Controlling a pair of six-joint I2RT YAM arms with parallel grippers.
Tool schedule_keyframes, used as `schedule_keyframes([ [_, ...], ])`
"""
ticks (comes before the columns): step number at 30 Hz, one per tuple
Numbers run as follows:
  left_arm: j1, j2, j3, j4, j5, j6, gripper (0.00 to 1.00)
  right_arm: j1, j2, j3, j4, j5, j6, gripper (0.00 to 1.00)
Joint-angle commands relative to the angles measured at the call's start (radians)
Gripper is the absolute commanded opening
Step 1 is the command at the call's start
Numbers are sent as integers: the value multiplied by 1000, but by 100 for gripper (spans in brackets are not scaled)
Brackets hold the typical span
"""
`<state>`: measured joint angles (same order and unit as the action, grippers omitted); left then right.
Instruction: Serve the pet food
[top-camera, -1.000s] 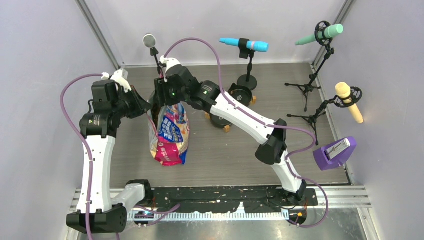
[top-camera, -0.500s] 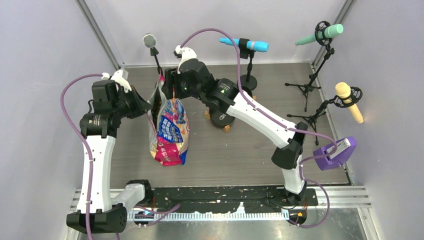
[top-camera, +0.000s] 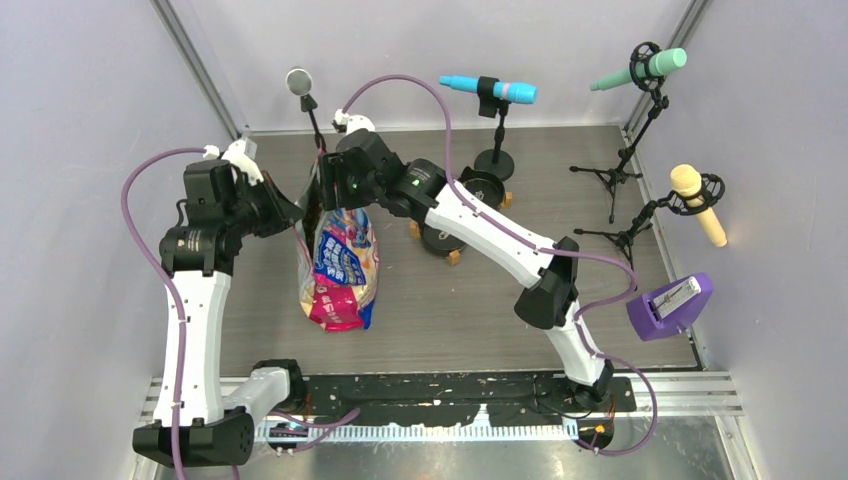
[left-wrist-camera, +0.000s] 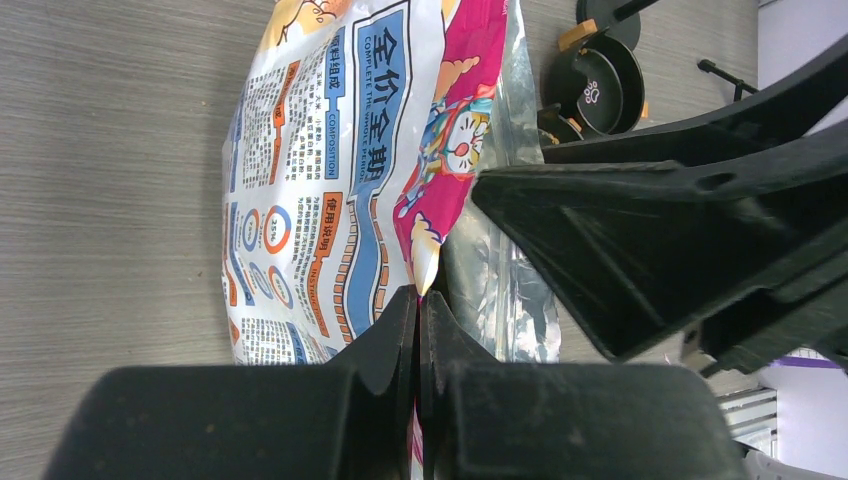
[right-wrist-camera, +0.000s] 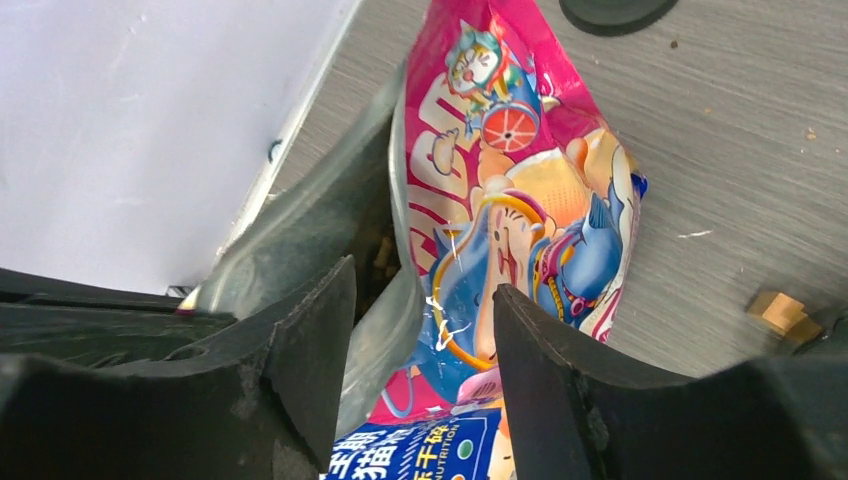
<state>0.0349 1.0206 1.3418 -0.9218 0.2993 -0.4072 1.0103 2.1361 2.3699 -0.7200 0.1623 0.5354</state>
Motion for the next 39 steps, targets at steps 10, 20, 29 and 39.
schedule_keyframes([
  [10,0,-21,61,55,89,0,0,-1,32,21,64,-60,41,46],
  [20,-1,-16,77,61,136,-24,0,-5,36,133,-45,76,-80,5],
  [29,-1,-14,53,141,233,-142,0,-20,-30,132,-130,188,-289,5],
  [39,0,9,94,90,158,-75,0,5,-62,171,-163,337,-389,5],
])
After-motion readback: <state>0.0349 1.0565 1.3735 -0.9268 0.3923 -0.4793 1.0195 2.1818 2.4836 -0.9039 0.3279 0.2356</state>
